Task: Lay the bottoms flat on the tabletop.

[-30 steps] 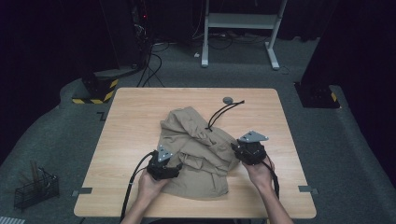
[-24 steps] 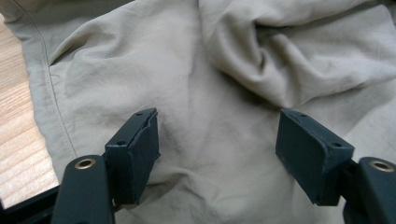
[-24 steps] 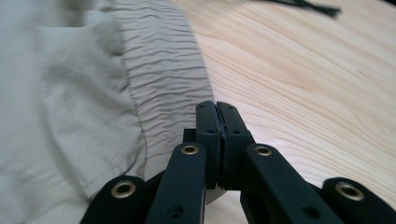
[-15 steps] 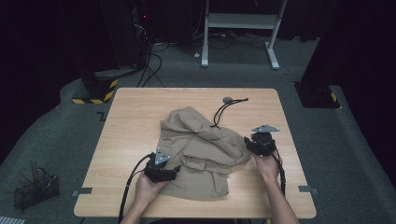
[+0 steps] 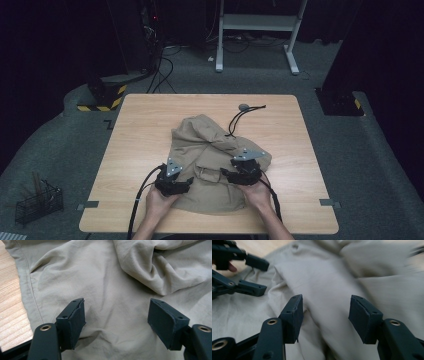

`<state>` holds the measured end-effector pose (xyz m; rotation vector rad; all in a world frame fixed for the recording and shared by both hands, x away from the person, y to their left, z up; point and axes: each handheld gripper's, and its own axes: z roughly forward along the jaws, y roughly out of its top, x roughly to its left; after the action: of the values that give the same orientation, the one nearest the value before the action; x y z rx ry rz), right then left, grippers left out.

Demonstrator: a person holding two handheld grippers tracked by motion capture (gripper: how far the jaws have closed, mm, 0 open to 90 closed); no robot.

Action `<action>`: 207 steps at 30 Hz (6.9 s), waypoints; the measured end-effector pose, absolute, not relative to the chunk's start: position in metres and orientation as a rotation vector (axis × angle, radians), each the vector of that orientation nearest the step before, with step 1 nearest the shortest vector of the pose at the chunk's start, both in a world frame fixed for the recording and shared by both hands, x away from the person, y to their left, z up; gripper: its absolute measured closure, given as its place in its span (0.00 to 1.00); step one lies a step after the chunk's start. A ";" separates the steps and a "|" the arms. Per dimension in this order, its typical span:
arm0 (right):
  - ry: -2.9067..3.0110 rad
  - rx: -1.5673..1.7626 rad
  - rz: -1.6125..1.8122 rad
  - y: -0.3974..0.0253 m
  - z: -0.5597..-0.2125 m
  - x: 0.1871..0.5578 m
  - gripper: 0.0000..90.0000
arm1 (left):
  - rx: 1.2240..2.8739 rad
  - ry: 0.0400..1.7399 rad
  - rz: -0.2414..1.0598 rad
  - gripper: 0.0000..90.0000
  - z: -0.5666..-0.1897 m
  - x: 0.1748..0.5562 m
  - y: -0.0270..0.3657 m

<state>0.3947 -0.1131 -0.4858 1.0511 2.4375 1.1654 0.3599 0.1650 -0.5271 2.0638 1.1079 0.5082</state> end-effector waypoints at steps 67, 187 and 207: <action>2.432 1.046 0.902 -0.131 -0.509 0.396 0.70 | 2.094 1.144 0.530 0.58 -0.520 0.375 0.168; 2.180 1.116 0.903 -0.195 -0.457 0.410 0.97 | 2.049 1.073 0.638 0.87 -0.472 0.409 0.138; 2.158 1.180 1.063 -0.214 -0.469 0.372 0.72 | 2.115 0.993 0.503 0.41 -0.477 0.347 0.131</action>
<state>0.3719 -0.2142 -0.4690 1.1800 2.1582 1.0630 0.3468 0.1308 -0.4772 2.1150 0.9927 0.5028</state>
